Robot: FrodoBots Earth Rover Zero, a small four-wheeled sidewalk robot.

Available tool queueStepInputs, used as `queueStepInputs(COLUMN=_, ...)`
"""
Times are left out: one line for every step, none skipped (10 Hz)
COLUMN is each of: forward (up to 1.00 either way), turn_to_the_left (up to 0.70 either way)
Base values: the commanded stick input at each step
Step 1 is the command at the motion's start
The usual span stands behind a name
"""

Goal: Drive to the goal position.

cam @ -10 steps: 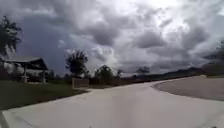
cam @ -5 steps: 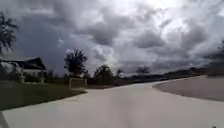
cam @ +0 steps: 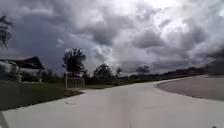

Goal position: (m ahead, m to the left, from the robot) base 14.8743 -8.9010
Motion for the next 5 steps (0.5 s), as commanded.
queueStepInputs(forward=0.85, turn_to_the_left=0.0)
queueStepInputs(forward=0.85, turn_to_the_left=0.0)
queueStepInputs(forward=0.85, turn_to_the_left=0.0)
queueStepInputs(forward=0.85, turn_to_the_left=0.0)
queueStepInputs(forward=0.85, turn_to_the_left=0.0)
